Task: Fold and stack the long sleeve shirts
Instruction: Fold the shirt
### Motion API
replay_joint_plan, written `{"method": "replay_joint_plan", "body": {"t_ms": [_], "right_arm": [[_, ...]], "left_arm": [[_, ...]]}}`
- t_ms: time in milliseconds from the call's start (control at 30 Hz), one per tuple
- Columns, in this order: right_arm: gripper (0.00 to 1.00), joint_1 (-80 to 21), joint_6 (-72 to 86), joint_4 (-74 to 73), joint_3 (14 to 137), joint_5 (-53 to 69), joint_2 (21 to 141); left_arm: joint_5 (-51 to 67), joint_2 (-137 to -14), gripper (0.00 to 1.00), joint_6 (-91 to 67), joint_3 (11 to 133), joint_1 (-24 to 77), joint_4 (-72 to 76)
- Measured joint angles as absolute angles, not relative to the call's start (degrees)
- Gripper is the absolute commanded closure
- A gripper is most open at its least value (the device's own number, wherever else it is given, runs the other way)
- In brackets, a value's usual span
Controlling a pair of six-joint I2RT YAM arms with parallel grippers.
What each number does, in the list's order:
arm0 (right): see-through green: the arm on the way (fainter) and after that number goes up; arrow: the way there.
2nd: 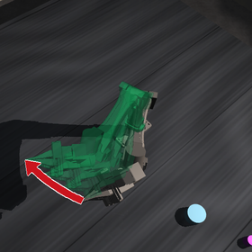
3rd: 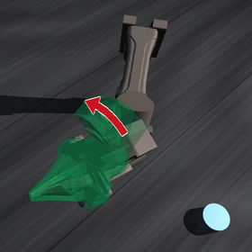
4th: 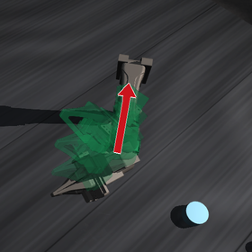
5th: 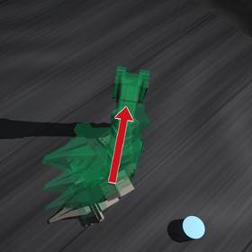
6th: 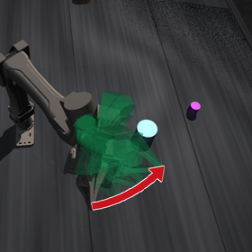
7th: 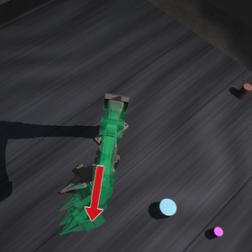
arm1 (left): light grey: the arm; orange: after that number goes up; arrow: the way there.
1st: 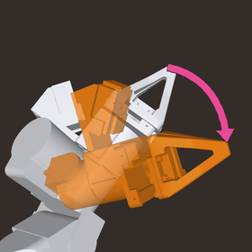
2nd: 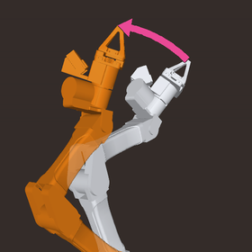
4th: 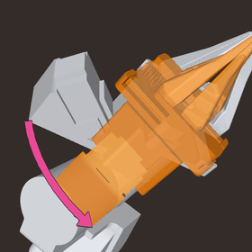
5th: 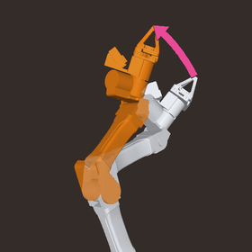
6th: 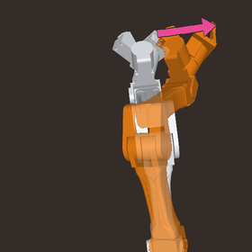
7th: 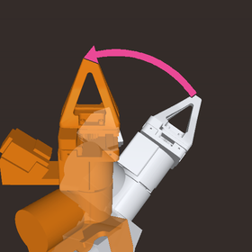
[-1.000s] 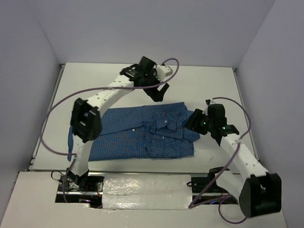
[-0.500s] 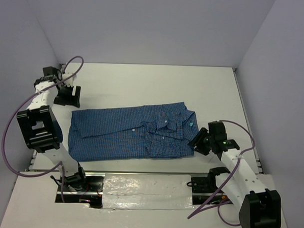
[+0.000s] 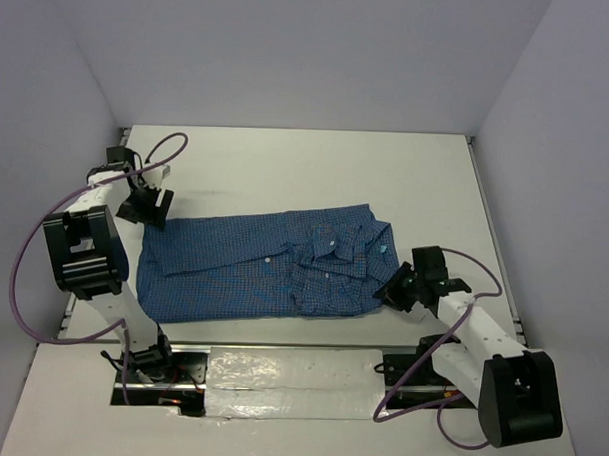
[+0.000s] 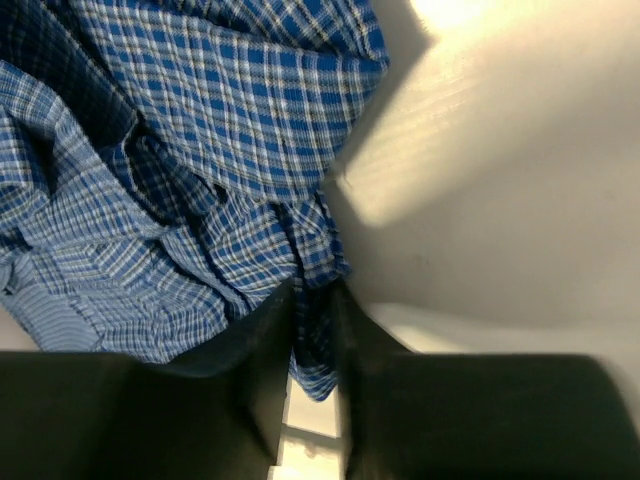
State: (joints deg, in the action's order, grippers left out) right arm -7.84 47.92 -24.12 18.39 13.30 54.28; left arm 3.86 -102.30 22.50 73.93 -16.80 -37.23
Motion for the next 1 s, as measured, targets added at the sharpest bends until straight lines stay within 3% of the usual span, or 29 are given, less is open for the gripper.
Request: {"method": "replay_joint_plan", "body": {"t_ms": [167,267,433,600,767,1000], "right_arm": [[0.92,-7.8,47.1,-22.2,19.7,13.1,58.3],[0.96,-7.6,45.2,-22.0,23.4,11.5,64.0],[0.98,-5.1,40.5,-21.6,35.4,9.5,78.8],[0.97,-3.3,34.6,-22.5,57.0,8.6,98.0],[0.87,-3.2,30.3,-25.5,81.3,8.8,115.7],[0.55,-3.2,26.9,-33.1,115.5,9.4,137.2]], "left_arm": [[4.2,-102.3,0.11,22.2,74.7,-16.8,-38.1],[5.3,-102.3,0.10,22.1,77.2,-16.8,-40.0],[7.0,-102.3,0.12,21.6,81.8,-16.8,-41.4],[7.8,-102.3,0.18,21.2,82.2,-16.6,-42.5],[9.5,-102.3,0.21,22.3,81.9,-15.6,-44.2],[12.1,-102.3,0.24,25.6,76.7,-12.8,-45.4]]}}
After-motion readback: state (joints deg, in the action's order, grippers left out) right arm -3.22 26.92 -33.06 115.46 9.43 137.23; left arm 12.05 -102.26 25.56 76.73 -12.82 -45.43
